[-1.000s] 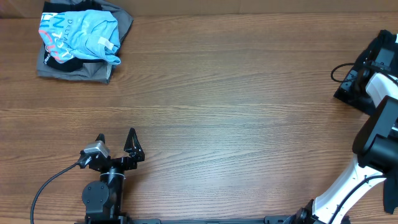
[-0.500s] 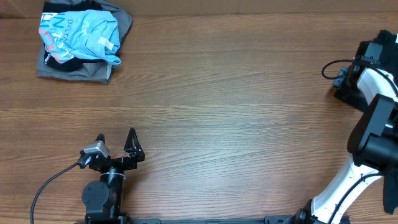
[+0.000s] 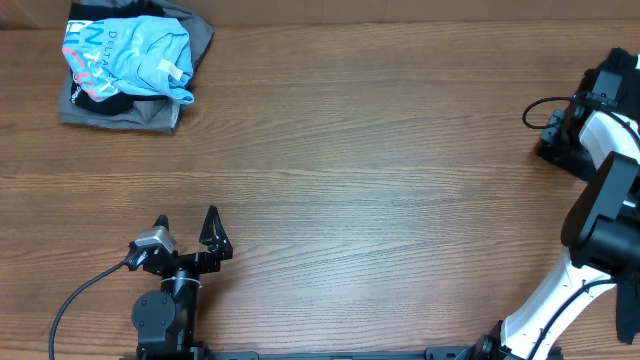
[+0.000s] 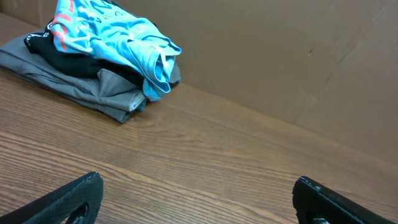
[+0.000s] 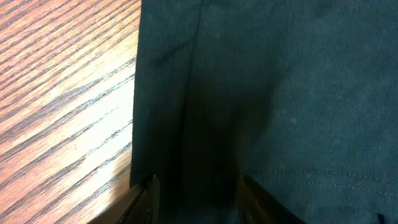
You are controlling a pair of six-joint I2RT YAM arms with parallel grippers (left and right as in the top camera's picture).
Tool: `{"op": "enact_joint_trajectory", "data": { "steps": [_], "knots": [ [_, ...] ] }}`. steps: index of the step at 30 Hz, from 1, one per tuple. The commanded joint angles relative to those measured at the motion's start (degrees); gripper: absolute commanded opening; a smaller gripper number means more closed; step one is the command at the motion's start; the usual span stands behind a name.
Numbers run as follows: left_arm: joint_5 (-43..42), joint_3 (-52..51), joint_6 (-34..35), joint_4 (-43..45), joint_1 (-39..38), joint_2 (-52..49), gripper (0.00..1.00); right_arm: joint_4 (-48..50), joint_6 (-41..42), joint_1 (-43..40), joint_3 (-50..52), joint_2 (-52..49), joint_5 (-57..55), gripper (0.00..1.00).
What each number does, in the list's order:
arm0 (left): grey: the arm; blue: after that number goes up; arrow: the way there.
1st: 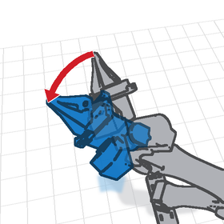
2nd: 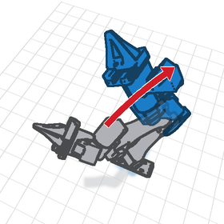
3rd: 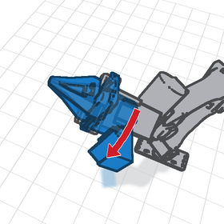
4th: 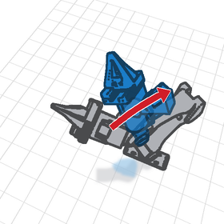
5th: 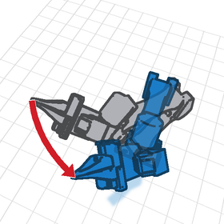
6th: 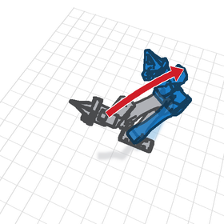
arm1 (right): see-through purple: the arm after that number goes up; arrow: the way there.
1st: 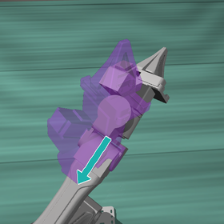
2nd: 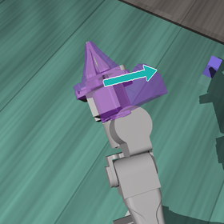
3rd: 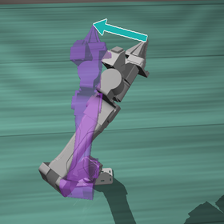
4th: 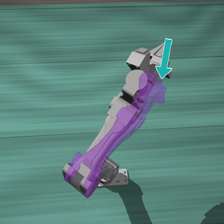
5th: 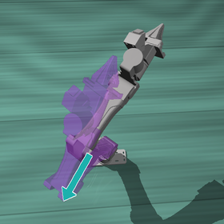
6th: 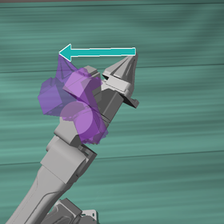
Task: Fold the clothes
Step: 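Close the right gripper on the black T-shirt's hem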
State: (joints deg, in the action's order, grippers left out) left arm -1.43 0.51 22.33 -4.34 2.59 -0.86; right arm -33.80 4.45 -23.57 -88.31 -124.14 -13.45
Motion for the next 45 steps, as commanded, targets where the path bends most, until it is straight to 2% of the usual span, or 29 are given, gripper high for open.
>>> {"op": "enact_joint_trajectory", "data": {
  "steps": [1, 5, 8, 14, 17, 21, 24, 28, 37, 42, 45],
  "knots": [
    [0.17, -0.24, -0.9, -0.09, -0.37, 0.61, 1.0, 0.96, -0.22, -0.15, -0.55, 0.5, 0.22, 0.44],
    [0.17, -0.24, -0.9, -0.09, -0.37, 0.59, 1.0, 1.33, -0.2, -0.2, -0.17, 0.48, 0.22, 0.43],
    [0.17, -0.24, -0.92, -0.09, -0.37, 0.61, 1.0, 1.36, -0.2, -0.2, -0.15, 0.48, 0.22, 0.36],
    [0.17, -0.24, -0.92, -0.09, -0.37, 0.61, 1.0, 1.36, -0.22, -0.24, -0.02, 0.46, 0.22, 0.36],
    [0.17, -0.24, -0.9, -0.09, -0.37, 0.61, 1.0, 1.57, -0.22, -0.28, 0.31, 0.28, 0.22, 0.42],
    [0.17, -0.24, -0.9, -0.09, -0.37, 0.61, 1.0, 2.01, -0.22, -0.28, 1.01, 0.2, 0.22, 0.42],
    [0.17, -0.24, -0.9, -0.09, -0.37, 0.61, 1.0, 2.1, -0.22, -0.28, 1.09, -0.04, 0.2, 0.41],
    [0.17, -0.24, -0.9, -0.09, -0.37, 0.61, 1.0, 2.03, -0.22, -0.31, 1.29, -0.09, 0.2, 0.34],
    [0.17, -0.24, -0.9, -0.09, -0.37, 0.61, 1.0, 2.91, -0.2, -0.31, 2.78, -0.17, 0.15, 0.34],
    [0.17, -0.24, -0.9, -0.09, -0.37, 0.61, 1.0, 3.54, -0.2, -0.28, 2.75, -0.17, -0.04, 0.27],
    [0.17, -0.24, -0.9, -0.09, -0.37, 0.61, 1.0, 3.48, -0.17, -0.28, 2.34, -0.17, -0.02, 0.2]
  ]
}}
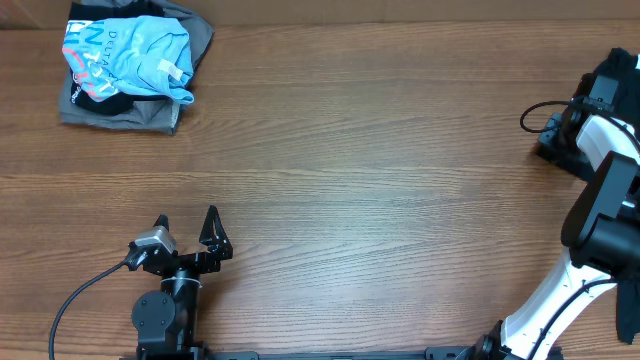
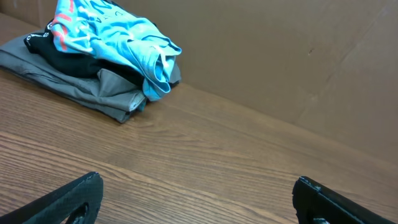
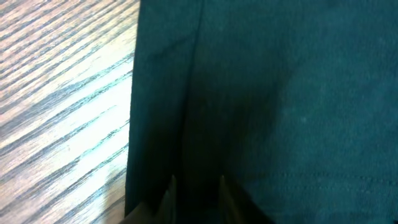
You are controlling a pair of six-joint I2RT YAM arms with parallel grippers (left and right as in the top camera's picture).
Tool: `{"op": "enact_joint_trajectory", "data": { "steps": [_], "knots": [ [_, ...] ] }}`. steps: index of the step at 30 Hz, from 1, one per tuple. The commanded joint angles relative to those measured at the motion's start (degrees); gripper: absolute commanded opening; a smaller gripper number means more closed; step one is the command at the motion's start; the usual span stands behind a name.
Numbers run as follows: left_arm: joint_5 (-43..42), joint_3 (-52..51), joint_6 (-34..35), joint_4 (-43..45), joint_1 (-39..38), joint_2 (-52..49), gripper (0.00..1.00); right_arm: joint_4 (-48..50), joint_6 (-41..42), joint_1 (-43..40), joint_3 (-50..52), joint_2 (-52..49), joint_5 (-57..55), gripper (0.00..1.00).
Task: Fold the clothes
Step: 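Close the right gripper on the black T-shirt's hem, then drag the black T-shirt with the right gripper to the table center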
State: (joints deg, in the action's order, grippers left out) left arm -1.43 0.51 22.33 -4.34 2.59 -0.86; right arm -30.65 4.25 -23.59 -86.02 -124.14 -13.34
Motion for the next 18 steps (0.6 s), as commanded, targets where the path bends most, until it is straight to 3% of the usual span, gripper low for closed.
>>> {"op": "enact_joint_trajectory", "data": {
  "steps": [1, 5, 18],
  "knots": [
    [0.17, -0.24, -0.9, -0.09, -0.37, 0.61, 1.0, 0.35, 0.02, -0.26, -0.07, -0.17, -0.13, 0.19],
    [0.17, -0.24, -0.9, -0.09, -0.37, 0.61, 1.0, -1.18, 0.31, -0.26, -2.01, -0.04, -0.09, 0.04],
    [0.17, -0.24, -0.9, -0.09, -0.37, 0.61, 1.0, -1.6, 2.32, -0.26, -2.25, 6.1, -0.09, 0.04]
  ]
}}
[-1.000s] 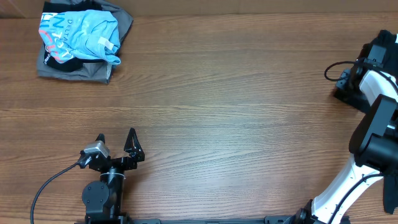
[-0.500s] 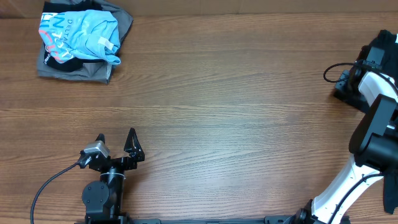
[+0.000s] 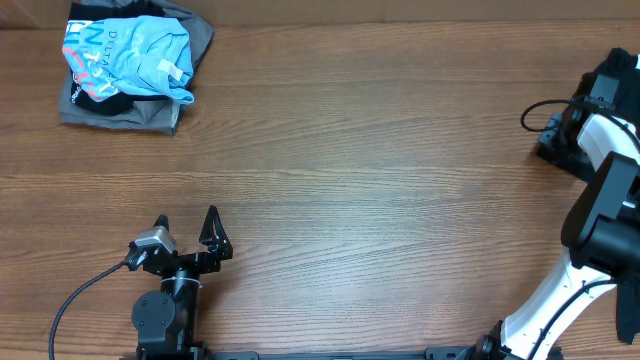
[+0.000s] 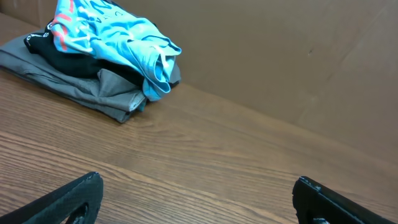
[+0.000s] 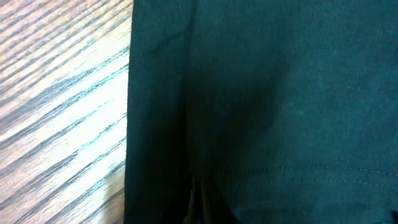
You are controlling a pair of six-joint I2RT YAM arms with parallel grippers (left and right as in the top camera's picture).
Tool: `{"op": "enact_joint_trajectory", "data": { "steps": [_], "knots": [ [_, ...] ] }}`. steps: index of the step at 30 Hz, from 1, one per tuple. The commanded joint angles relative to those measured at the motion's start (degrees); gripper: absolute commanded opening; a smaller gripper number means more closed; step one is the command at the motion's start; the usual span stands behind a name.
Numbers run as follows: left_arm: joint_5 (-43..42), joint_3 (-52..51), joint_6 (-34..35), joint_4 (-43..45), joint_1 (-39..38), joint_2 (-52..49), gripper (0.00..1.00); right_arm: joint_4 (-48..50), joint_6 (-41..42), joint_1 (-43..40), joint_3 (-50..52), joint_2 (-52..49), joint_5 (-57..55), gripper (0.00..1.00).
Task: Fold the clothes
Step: 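Drag the black T-shirt with the right gripper to the table center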
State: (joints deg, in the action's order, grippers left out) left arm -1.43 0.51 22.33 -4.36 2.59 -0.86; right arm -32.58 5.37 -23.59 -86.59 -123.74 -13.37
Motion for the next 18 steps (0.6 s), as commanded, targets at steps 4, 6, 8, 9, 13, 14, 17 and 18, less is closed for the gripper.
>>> {"op": "enact_joint_trajectory", "data": {
  "steps": [4, 6, 8, 9, 13, 14, 17, 18],
  "knots": [
    [0.17, -0.24, -0.9, -0.07, -0.37, 0.59, 1.0, -0.35, 2.56, 0.37, -1.7, 13.49, 1.99, 0.04],
    [0.17, -0.24, -0.9, -0.07, -0.37, 0.61, 1.0, -0.76, 2.58, 1.29, -1.68, 16.81, 4.26, 0.04],
    [0.17, -0.24, -0.9, -0.07, -0.37, 0.61, 1.0, -1.49, 2.6, 2.89, -1.68, 20.39, 6.71, 0.04],
    [0.17, -0.24, -0.92, -0.07, -0.37, 0.61, 1.0, -1.95, 2.89, 3.76, -1.68, 21.9, 7.54, 0.04],
    [0.17, -0.24, -0.9, -0.07, -0.37, 0.61, 1.0, -4.11, 5.2, 8.83, -1.68, 27.3, 11.58, 0.04],
    [0.17, -0.24, -0.92, -0.07, -0.37, 0.61, 1.0, -4.59, 5.42, 10.51, -1.68, 28.35, 13.46, 0.04],
    [0.17, -0.24, -0.9, -0.07, -0.37, 0.61, 1.0, -5.73, 8.33, 15.74, -1.68, 30.21, 18.62, 0.04],
    [0.17, -0.24, -0.9, -0.07, -0.37, 0.61, 1.0, -6.16, 9.66, 18.36, -1.68, 30.47, 21.38, 0.04]
  ]
}}
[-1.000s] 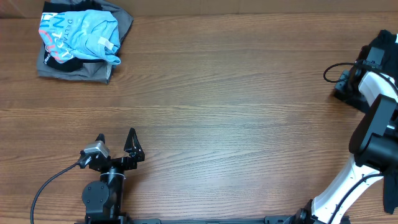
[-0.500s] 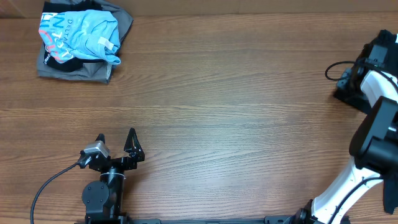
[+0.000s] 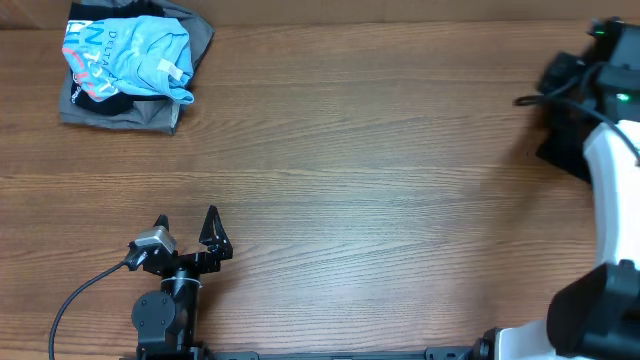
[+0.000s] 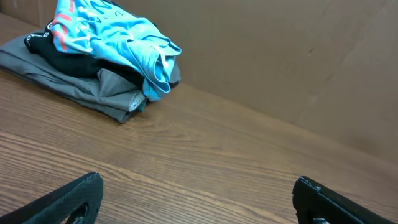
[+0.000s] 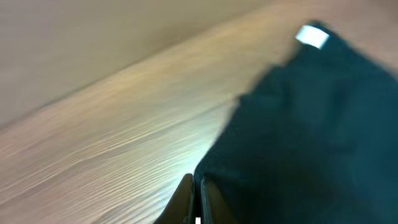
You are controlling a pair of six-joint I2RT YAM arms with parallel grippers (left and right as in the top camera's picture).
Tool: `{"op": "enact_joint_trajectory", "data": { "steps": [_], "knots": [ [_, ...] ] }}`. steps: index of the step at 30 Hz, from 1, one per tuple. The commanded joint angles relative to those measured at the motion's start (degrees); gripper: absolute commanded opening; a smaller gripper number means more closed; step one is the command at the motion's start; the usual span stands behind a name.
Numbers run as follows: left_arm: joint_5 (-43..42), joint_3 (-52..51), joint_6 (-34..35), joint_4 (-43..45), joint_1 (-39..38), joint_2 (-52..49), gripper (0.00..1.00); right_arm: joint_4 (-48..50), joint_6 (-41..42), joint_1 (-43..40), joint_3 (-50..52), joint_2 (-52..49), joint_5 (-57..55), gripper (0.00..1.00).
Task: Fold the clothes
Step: 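Drag the black T-shirt with the right gripper to the table center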
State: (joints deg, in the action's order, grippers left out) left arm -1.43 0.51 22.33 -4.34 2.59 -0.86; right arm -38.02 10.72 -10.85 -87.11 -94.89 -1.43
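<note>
A dark green garment [image 5: 311, 137] with a white tag hangs over the table, and my right gripper [image 5: 194, 193] is shut on its edge; this view is blurred. From overhead, the right gripper [image 3: 553, 85] is raised at the far right edge with the dark garment [image 3: 562, 150] below it. A pile of clothes [image 3: 130, 65], a light blue shirt on black and grey pieces, lies at the far left corner. That pile [image 4: 106, 53] also shows in the left wrist view. My left gripper [image 3: 187, 240] rests open at the near left, its jaws [image 4: 196, 205] wide apart over bare wood.
The wooden table [image 3: 380, 150] stretches between the pile and the right arm. A brown cardboard wall [image 4: 280, 56] stands behind the table's far edge. A black cable runs from the left arm's base at the near edge.
My right gripper, shut on the dark garment, has risen from the table. The fabric filled its view before and now hangs with wood showing below. The left arm has not moved.
My right gripper's jaws stood open astride the dark garment's edge, close on the fabric. They were narrower at the following moment, then shut on the cloth. Now the gripper is raised with the garment in it. The left arm and the pile stayed put.
</note>
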Motion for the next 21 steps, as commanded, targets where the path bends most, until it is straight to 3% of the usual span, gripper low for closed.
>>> {"op": "enact_joint_trajectory", "data": {
  "steps": [1, 6, 13, 21],
  "knots": [
    [0.17, -0.24, -0.92, -0.09, -0.37, 0.61, 1.0, -0.96, 6.01, 8.07, -1.16, 1.62, 11.52, 0.04],
    [0.17, -0.24, -0.9, -0.11, -0.37, 0.59, 1.0, 0.04, 13.51, 21.31, -1.07, 0.46, 14.38, 0.04],
    [0.17, -0.24, -0.92, -0.09, -0.37, 0.61, 1.0, 9.11, 21.24, 42.45, -1.05, -4.61, 14.36, 0.04],
    [0.17, -0.24, -0.9, -0.09, -0.37, 0.61, 1.0, 13.07, 24.46, 55.28, -1.05, -9.66, 13.53, 0.1]
  ]
}}
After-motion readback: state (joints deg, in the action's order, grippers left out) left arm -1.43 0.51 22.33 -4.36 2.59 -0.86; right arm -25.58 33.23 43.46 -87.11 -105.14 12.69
